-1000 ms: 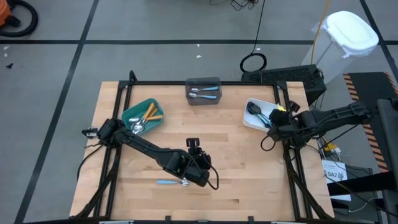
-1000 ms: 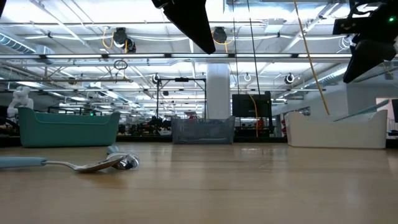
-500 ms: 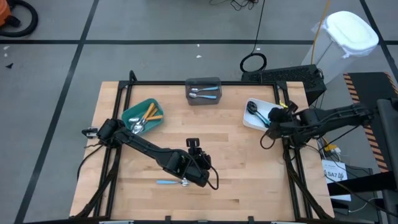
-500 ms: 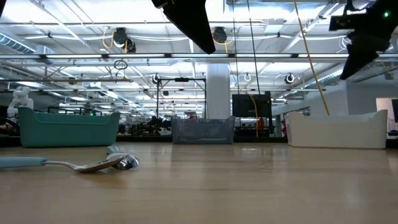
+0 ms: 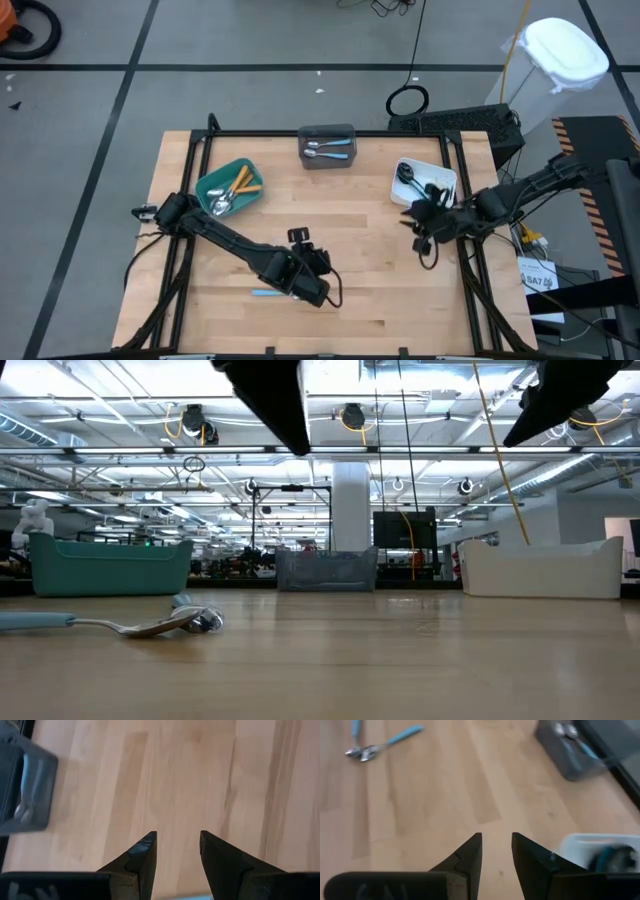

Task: Sort silverware by color (type)
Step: Put the light blue spoon into the black bin

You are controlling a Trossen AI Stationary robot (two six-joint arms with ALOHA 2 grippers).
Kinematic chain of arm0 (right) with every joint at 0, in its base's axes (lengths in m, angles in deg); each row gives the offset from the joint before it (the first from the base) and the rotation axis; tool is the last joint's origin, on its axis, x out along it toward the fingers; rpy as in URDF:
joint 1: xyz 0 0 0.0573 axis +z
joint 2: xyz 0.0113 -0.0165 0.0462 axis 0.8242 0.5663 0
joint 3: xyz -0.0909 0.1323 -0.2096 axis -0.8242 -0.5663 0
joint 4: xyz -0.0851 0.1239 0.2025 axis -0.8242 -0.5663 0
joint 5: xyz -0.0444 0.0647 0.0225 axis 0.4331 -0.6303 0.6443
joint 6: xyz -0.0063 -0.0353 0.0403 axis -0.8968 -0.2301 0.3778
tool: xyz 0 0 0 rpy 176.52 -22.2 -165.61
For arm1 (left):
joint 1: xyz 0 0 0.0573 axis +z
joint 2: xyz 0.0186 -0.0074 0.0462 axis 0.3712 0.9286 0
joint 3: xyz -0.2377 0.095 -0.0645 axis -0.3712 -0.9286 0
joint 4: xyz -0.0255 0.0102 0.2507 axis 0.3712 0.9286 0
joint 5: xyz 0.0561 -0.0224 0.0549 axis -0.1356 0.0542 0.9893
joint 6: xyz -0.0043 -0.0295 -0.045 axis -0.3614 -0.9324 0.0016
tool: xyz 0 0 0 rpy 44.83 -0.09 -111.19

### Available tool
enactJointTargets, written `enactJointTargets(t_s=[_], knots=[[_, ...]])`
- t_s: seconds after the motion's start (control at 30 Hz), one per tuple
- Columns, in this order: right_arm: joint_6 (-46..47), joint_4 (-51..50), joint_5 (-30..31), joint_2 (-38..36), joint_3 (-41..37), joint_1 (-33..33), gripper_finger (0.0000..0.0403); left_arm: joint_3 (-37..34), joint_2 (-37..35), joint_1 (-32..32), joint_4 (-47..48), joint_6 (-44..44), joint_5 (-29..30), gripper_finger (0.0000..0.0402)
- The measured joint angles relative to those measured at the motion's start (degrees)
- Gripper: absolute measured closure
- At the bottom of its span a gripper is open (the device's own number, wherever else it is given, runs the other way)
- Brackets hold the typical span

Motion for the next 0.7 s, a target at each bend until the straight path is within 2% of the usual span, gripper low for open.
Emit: enactJointTargets(t_s=[0.3,0.53,0.7], knots=[[-1.53,4.39,-0.10,10.45,-0.02,7.09,0.0300,0.00,0.00,-4.79,7.18,-6.35,-0.01,0.0252],[-7.14,5.67,-5.58,15.82,-0.02,8.02,0.0300,-0.02,2.57,-10.42,7.51,-11.42,0.08,0.0252],[-9.48,6.59,-5.99,16.96,-0.04,7.95,0.0300,-0.02,5.59,-13.73,7.84,-13.16,-1.16,0.0252]])
